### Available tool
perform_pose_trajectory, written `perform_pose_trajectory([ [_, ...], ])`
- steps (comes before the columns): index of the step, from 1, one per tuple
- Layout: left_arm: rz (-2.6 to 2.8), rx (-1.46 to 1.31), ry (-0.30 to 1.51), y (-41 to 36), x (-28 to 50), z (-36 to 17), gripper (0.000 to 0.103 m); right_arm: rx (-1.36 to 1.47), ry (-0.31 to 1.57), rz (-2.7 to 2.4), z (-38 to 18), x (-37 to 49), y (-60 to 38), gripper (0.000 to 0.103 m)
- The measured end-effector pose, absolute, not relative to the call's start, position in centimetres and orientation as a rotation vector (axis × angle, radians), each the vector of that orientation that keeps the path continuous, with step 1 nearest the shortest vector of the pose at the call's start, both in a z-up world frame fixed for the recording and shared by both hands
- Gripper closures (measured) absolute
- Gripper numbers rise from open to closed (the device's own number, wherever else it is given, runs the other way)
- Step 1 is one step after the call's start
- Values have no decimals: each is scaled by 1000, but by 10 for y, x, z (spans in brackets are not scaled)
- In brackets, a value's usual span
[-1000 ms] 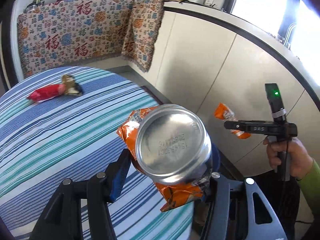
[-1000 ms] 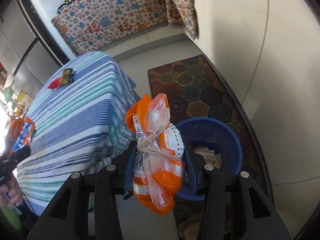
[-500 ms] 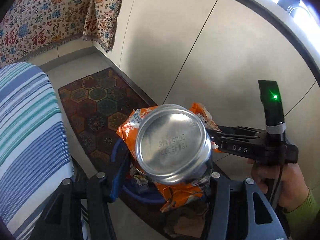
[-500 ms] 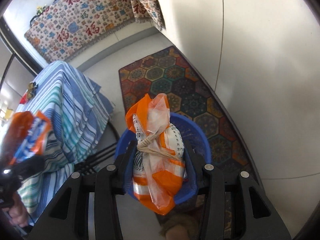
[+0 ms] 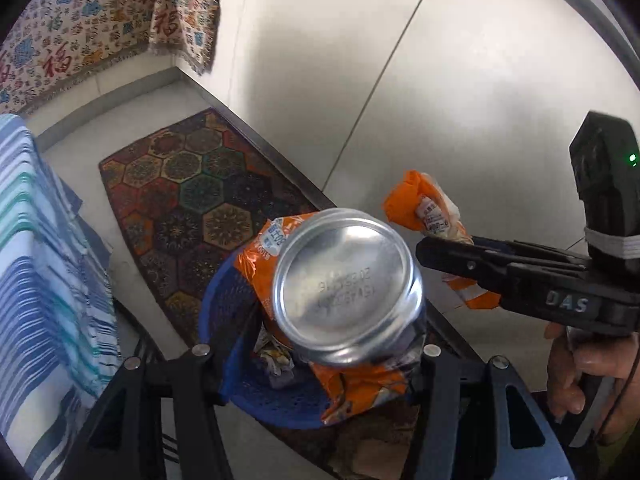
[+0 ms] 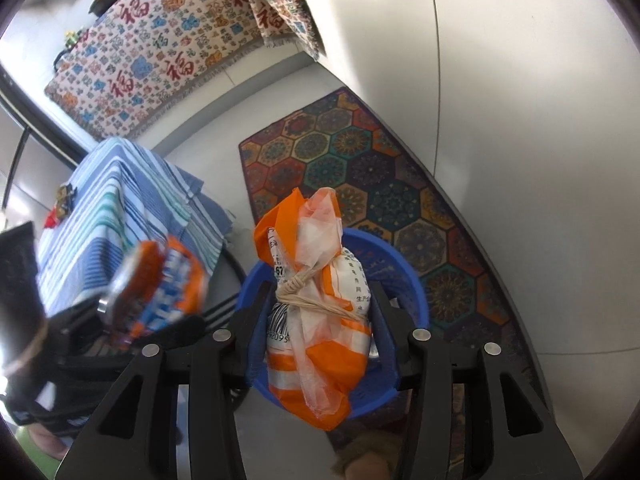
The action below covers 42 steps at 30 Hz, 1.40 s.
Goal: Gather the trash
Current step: 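Open both tools to drop the items into the wastebasket, then move both tools back over the table toward the red and gold wrappers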
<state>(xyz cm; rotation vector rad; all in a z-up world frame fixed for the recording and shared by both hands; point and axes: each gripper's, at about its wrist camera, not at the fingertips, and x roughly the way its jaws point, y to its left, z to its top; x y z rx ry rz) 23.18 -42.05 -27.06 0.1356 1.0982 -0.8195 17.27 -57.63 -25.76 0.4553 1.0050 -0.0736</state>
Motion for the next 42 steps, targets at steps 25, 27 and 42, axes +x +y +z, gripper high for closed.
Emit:
perform_pose_trajectory([
  [25,-620,82,892,-251,161,-185,32,145,800,-128,-209,170,-501,13],
  [27,-555,73,885,-216,161,-180,32,88,782,-76,-203,169,-468,13],
  [42,-247,77,922,-39,235,-216,32,-79,869,373,-212,224,-203,7],
])
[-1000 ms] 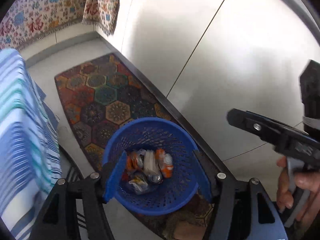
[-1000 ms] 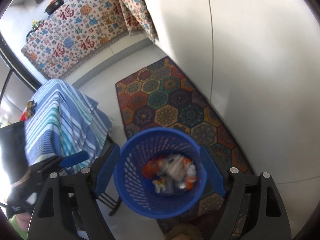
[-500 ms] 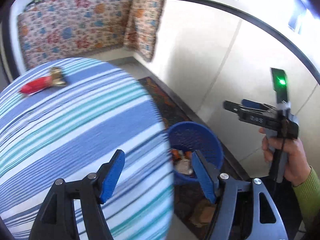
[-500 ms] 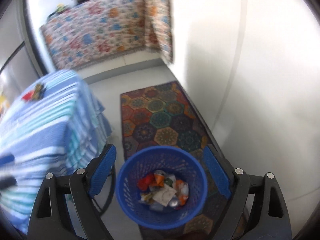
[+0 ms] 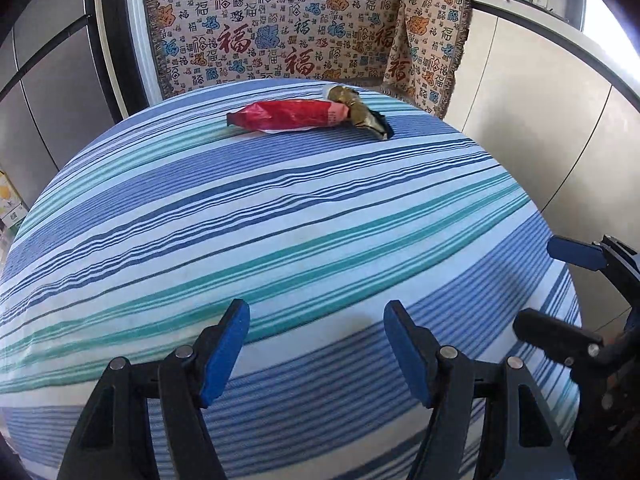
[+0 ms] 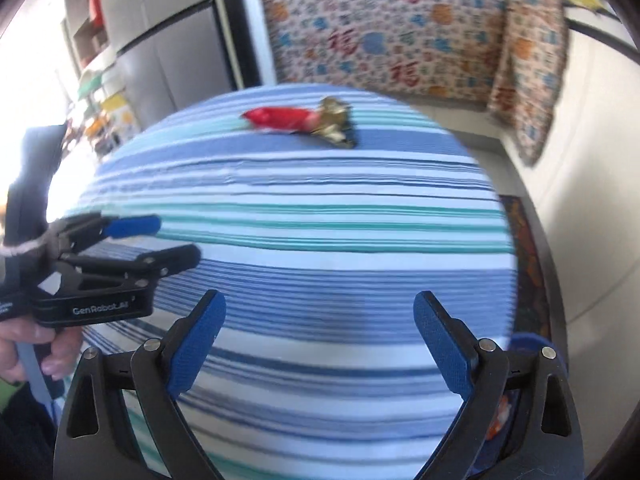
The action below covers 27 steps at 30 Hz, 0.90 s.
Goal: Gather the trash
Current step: 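Move both tools back over the table toward the red and gold wrappers, then grasp the red snack wrapper with the left tool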
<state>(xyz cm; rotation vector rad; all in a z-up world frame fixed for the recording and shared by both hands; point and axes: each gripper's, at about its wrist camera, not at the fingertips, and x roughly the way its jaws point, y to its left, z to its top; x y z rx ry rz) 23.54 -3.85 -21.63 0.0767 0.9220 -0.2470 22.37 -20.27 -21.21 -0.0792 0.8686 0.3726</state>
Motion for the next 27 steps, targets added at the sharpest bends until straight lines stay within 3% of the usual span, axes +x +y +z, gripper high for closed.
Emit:
perform_pose_trajectory([
  [7,-315,161,882,-21,287,-221,24,-167,884,387,-236,241,-167,4],
  [14,-418,229,902,-45,360,-224,0,-166,888,391,-237,243,-168,0],
  [27,-589,319,894,-79,434,-224,0,-164,885,395,-237,242,-171,1],
])
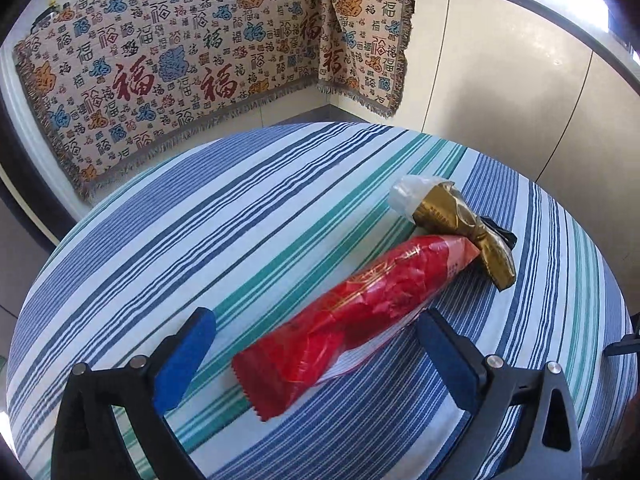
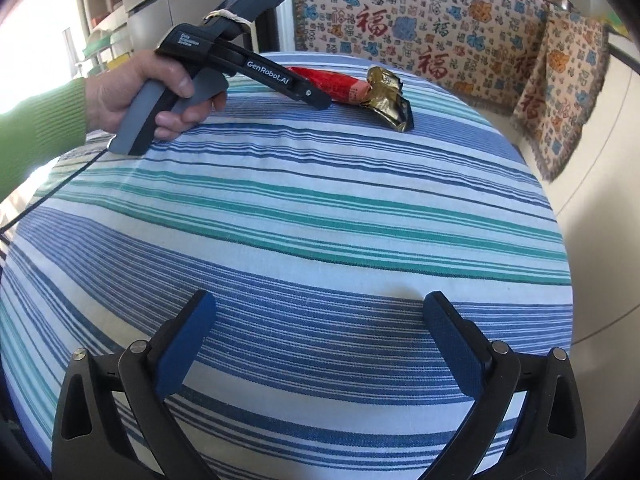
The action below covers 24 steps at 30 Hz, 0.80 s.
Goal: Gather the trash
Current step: 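Grasp the red snack wrapper with the left tool, then grasp the gold foil wrapper with the right tool while the left tool holds the red wrapper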
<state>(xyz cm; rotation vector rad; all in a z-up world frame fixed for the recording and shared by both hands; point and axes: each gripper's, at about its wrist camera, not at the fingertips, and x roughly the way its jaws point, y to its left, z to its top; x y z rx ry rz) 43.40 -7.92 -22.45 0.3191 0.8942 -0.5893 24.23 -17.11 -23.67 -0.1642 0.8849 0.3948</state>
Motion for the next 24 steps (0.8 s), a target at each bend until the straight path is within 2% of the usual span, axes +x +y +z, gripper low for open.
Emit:
perform_pose_trajectory([
  [3,-636,334,884,-84,432,-223,6,-164,885,394,-237,242,-171,1],
  [4,-649,336,873,-84,431,-222,16,-165,885,395,-237,242,-172,1],
  [5,-658,338,860,-84,428,-220,31,-165,884,396,-237,242,-172,1],
  [6,-664,338,848,-84,426,-218,39,-165,884,396,-237,242,-172,1],
  [8,-656,324,840,-82,422,-216,70,-165,884,397,-237,242,-172,1],
  [10,-626,299,843,-76,416,-215,79,-165,884,397,-237,242,-172,1],
  [14,-498,223,858,-49,393,-213,79,-165,884,398,-237,241,-172,1],
  [22,-228,114,925,9,288,-210,79,-165,883,400,-237,241,-173,1],
  [24,-208,97,929,12,267,-210,76,-165,882,399,-237,241,-173,1],
])
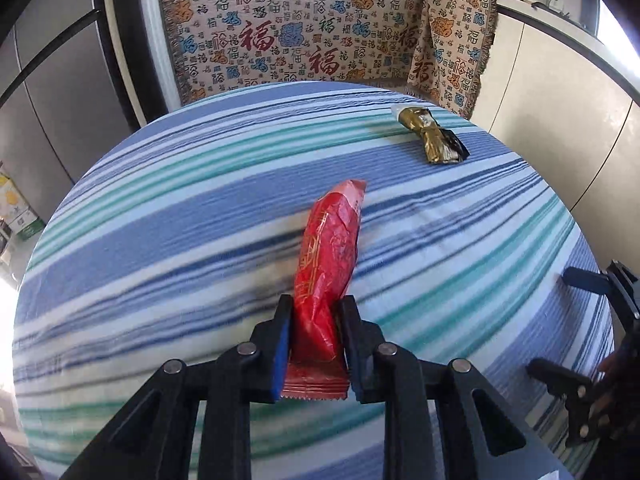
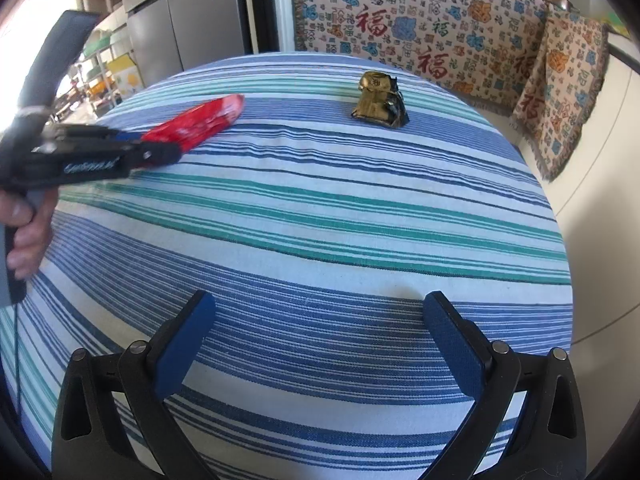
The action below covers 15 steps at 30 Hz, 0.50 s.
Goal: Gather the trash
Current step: 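Grasp the gold foil wrapper with the right tool while the left tool holds the red wrapper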
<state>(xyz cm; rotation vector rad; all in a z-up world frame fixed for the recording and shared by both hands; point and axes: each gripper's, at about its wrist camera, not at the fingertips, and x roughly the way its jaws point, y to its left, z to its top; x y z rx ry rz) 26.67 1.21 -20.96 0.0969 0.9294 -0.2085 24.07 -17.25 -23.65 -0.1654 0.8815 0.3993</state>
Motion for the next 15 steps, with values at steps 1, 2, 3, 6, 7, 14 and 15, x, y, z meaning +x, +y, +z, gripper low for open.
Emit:
perform_pose_trajectory([
  [1,-205,91,928,13,258,-210,76,-165,882,399,-237,241,-173,1],
  [2,-206,89,923,12,251,-210,70,-165,881,400,-237,241,-173,1],
  [3,-204,96,918,11,248,-210,63,-165,881,400,-237,241,-173,1],
  [6,-193,137,887,3,246,-210,33,-157,890,402,-235,246,-173,0],
  [7,-192,157,884,0,248,-211,33,-160,900,389,-235,252,-174,1],
  [14,-183,107,896,11,264,-218,17,-124,940,308,-232,344,-178,0],
  [15,-180,112,897,11,265,-218,16,-120,937,302,-232,358,-175,0],
])
